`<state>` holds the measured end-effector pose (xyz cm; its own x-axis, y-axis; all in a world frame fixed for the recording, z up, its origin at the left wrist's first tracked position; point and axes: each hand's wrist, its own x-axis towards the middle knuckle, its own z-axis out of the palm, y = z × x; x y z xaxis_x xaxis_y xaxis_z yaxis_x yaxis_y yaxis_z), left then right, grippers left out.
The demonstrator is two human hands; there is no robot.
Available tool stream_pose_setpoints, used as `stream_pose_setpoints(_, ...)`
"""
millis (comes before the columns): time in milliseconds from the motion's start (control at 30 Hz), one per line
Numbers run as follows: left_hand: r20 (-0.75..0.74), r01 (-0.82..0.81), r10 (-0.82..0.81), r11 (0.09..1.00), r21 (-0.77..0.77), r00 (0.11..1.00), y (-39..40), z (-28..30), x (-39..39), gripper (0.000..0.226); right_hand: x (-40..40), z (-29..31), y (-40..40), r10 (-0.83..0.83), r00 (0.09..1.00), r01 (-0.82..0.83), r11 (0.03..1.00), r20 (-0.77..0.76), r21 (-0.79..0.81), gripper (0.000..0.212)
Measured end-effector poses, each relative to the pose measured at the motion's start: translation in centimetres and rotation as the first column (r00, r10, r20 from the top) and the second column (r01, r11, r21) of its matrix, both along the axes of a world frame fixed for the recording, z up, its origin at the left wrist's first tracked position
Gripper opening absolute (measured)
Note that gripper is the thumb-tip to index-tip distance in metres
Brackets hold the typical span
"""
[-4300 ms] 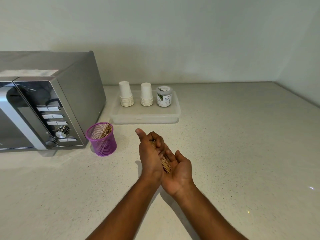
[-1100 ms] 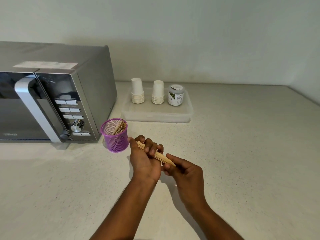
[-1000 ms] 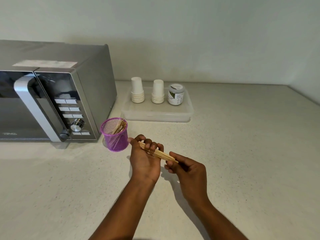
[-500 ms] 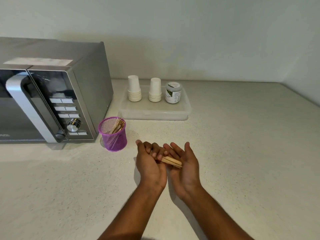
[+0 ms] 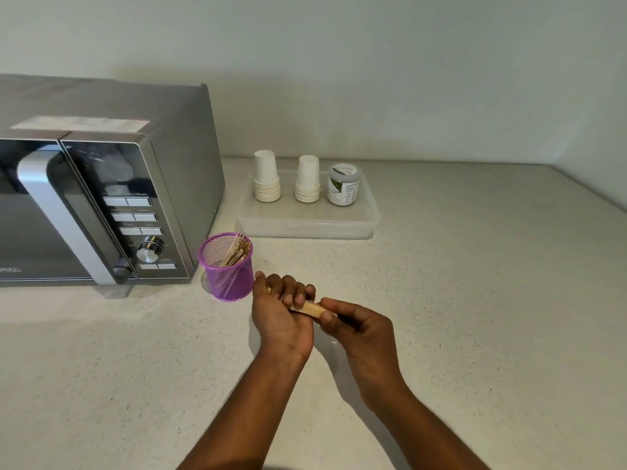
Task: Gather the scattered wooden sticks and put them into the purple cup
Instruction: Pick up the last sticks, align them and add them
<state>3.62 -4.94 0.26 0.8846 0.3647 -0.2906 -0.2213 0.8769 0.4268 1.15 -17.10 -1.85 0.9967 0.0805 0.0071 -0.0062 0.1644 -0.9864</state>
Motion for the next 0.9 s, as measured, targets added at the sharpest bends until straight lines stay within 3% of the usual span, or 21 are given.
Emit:
stream_pose_setpoints(133, -0.027, 0.047, -0.048, 0.999, -0.019, 0.999, 0.5, -0.5, -0.1, 0.058, 0.8, -0.2, 0.0, -0.039, 0.998, 0.043, 0.996, 0.05, -0.079, 0.022)
stream_pose_setpoints(300, -0.016, 0.053, -0.058, 0.975, -0.217, 0.998, 2.3, -0.5, 0.0, 0.057, 1.8, 0.1, 0.1, -0.036, 0.992, 0.06, 0.979, 0.125, -0.196, 0.023)
stream_pose_setpoints(400, -0.027, 0.046, -0.054, 0.97, -0.239, 0.998, 3.1, -0.7, 0.3, 0.056, 2.0, 0.2, 0.6, -0.014, 0.985, 0.056, 0.97, 0.173, -0.237, 0.024)
stream_pose_setpoints(500, -0.028, 0.002, -0.005, 0.993, -0.122, 1.0, 3.8, -1.5, 0.2, 0.046, 2.3, 0.6, 1.3, -0.017, 0.977, 0.077, 0.958, 0.213, -0.277, 0.02)
stream_pose_setpoints(633, -0.115, 0.006, 0.026, 0.965, 0.262, 0.993, 5.2, -3.0, -0.2, 0.04, 3.7, 2.3, 2.0, -0.06, 0.97, 0.124, 0.956, 0.237, -0.265, 0.02)
stream_pose_setpoints(700, -0.19, 0.051, 0.08, 0.799, 0.599, 0.979, 6.0, -4.0, -0.5, 0.029, 4.5, 3.5, 2.6, -0.069, 0.959, 0.142, 0.956, 0.275, -0.258, 0.02)
stream_pose_setpoints(733, -0.189, 0.081, 0.101, 0.639, 0.765, 0.977, 6.4, -4.5, -0.8, 0.027, 4.9, 4.1, 3.1, -0.069, 0.948, 0.158, 0.95, 0.31, -0.271, 0.02)
stream_pose_setpoints(800, -0.168, 0.144, 0.087, 0.226, 0.963, 0.982, 7.2, -5.6, -1.1, 0.022, 5.8, 5.2, 4.3, -0.056, 0.919, 0.195, 0.924, 0.39, -0.329, 0.02)
stream_pose_setpoints(833, -0.177, 0.178, 0.067, -0.012, 0.984, 0.982, 7.7, -6.1, -1.4, 0.017, 6.2, 5.7, 5.0, -0.037, 0.901, 0.212, 0.906, 0.432, -0.366, 0.02)
stream_pose_setpoints(900, -0.256, 0.238, 0.021, -0.445, 0.863, 0.966, 8.6, -7.2, -1.7, 0.034, 7.1, 6.6, 6.7, 0.022, 0.849, 0.245, 0.869, 0.527, -0.43, 0.02)
